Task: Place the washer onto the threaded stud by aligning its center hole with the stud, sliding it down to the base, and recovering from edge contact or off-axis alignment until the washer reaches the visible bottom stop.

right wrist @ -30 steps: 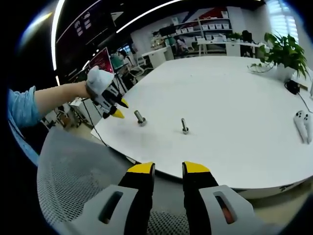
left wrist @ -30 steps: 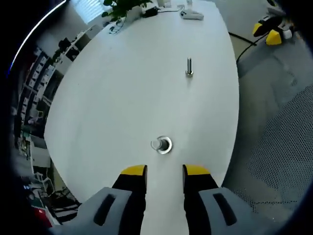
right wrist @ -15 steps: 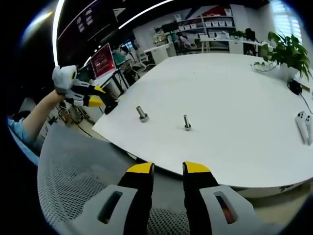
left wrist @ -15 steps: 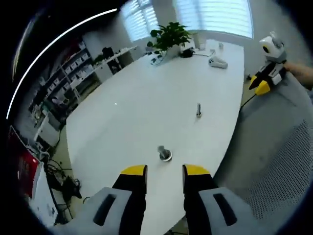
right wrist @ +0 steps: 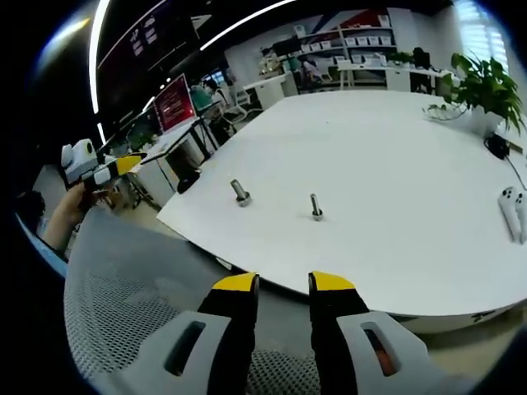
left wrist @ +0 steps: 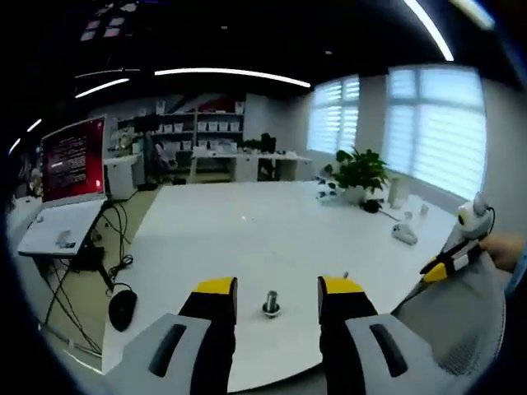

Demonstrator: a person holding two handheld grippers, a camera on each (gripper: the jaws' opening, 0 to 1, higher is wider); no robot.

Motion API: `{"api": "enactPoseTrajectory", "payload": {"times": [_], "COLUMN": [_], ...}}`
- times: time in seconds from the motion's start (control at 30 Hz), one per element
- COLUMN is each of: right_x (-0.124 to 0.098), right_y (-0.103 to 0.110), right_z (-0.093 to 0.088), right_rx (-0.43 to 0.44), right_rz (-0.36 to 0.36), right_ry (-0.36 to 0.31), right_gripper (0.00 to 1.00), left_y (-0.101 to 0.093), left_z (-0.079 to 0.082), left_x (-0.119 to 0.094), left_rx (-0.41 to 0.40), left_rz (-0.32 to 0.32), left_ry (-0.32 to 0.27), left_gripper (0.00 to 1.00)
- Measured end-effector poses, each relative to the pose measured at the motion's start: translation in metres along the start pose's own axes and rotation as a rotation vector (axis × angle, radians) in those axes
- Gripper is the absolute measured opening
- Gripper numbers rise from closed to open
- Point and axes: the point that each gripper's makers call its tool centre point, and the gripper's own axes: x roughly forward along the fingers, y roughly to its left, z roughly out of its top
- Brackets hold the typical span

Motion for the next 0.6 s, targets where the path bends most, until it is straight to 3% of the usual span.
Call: {"api": "enactPoseTrajectory", "payload": {"times": [0.13, 0.2, 0.33, 0.37, 0.47, 0.6], "right_x": [0.000, 0.000, 0.000, 0.000, 0.000, 0.000], "right_y": [0.000, 0.001, 0.001, 0.000, 0.001, 0.001], "right_z": [-0.001, -0.001, -0.001, -0.001, -0.002, -0.002], "right_rx": [-0.004, -0.006, -0.006, -0.004, -0.007, -0.006], "right_rz": [0.003, 0.004, 0.004, 0.004, 0.007, 0.007], "right_ry": [0.009, 0.012, 0.012, 0.012, 0.013, 0.011], "right_gripper": [0.26, 0.26, 0.26, 0.26, 0.26, 0.26], "left_y": [-0.002, -0.007, -0.015, -0.009, -0.002, 0.001], "left_z": [-0.020, -0.032, -0.042, -0.043, -0.038, -0.043], "left_x": [-0.002, 0.000, 0.006, 0.006, 0.007, 0.008], "left_rx": [0.006, -0.045, -0.057, -0.008, -0.036, -0.001], "left_rz": [0.031, 0.024, 0.011, 0.036, 0.068, 0.090], "left_ry": [0.031, 0.061, 0.081, 0.100, 0.069, 0.093], "left_gripper": [0.57, 0.62, 0.62, 0.61, 0.60, 0.61]}}
